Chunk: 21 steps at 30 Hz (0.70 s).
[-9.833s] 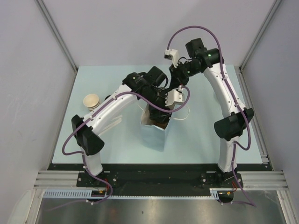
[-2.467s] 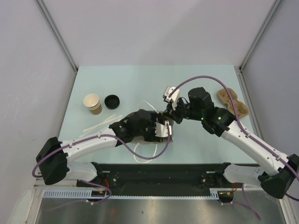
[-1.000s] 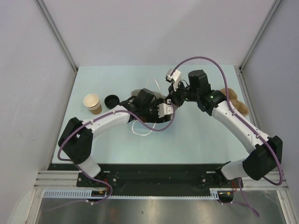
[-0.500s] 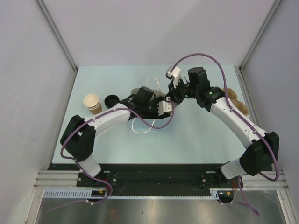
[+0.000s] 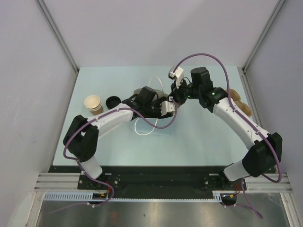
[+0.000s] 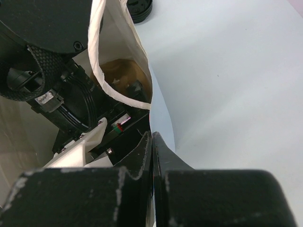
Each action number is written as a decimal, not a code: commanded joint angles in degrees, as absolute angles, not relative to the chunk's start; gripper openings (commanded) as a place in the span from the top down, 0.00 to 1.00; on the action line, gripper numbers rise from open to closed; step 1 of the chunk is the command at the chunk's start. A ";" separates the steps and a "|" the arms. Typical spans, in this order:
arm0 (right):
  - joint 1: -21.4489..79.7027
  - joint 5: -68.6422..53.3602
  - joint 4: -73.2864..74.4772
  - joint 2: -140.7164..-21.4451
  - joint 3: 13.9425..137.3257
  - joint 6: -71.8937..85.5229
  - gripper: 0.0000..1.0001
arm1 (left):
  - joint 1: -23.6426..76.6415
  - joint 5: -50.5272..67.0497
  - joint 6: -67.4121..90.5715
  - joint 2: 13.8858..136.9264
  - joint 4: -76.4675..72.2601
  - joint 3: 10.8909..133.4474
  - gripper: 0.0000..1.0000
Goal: Pack the takeout coffee
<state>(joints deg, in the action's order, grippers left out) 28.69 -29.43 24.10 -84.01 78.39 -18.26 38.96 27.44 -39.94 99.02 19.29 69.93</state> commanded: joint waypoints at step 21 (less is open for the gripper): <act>29.53 -33.22 26.72 -84.81 79.54 -16.79 1.00 | 39.37 20.65 -37.44 100.11 27.69 70.58 0.09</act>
<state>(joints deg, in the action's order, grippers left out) 28.60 -29.36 23.86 -84.09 78.46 -18.24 39.44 25.67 -39.44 98.24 21.98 71.70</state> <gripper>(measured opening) 0.009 0.880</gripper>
